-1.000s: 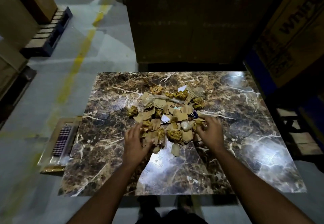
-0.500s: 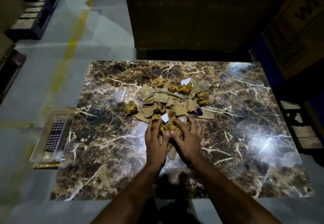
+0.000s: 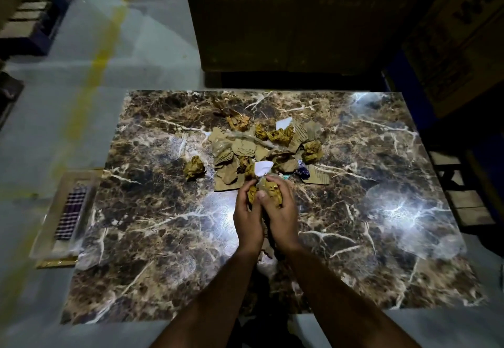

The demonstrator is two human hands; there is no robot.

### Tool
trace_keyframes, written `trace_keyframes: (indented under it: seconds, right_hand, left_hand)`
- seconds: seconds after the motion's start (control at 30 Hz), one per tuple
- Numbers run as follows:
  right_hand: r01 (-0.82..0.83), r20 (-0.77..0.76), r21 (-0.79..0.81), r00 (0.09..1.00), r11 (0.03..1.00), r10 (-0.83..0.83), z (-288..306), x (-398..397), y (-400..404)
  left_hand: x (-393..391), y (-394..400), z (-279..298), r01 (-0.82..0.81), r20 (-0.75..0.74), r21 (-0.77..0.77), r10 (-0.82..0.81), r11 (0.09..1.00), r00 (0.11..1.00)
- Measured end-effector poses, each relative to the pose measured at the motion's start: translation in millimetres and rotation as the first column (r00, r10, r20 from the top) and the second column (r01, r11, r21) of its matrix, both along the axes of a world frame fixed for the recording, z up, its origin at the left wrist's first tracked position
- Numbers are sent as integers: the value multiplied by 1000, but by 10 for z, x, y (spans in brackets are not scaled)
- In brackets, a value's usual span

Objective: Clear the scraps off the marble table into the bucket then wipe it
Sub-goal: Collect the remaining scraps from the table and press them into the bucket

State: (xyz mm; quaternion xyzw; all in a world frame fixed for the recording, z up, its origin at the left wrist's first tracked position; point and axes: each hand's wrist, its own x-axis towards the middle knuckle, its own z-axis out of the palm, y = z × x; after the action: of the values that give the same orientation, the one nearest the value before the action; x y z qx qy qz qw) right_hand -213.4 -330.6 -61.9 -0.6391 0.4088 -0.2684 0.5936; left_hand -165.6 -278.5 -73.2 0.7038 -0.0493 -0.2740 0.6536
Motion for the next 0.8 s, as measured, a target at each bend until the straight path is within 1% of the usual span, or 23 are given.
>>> trace_keyframes:
  seconds: [0.1, 0.33, 0.5, 0.67, 0.73, 0.8]
  right_hand:
    - [41, 6, 73, 999, 996, -42, 58, 56, 24]
    - [83, -33, 175, 996, 981, -78, 220, 162, 2]
    - [115, -45, 251, 993, 961, -107, 303, 177, -13]
    - [133, 4, 297, 990, 946, -140, 431, 127, -1]
    - [153, -12, 286, 988, 946, -156, 507, 98, 43]
    - [173, -23, 271, 985, 947, -173, 540, 77, 84]
  left_hand:
    - [10, -51, 32, -83, -87, -23, 80, 996, 993]
    - [54, -198, 218, -194, -134, -94, 181, 977, 974]
    - [37, -241, 324, -166, -206, -183, 128, 969, 970]
    - [-15, -218, 472, -186, -289, -260, 108, 947, 951]
    - [-42, -186, 547, -170, -292, -297, 80, 940, 953]
    - [-75, -156, 627, -132, -228, -294, 65, 947, 972]
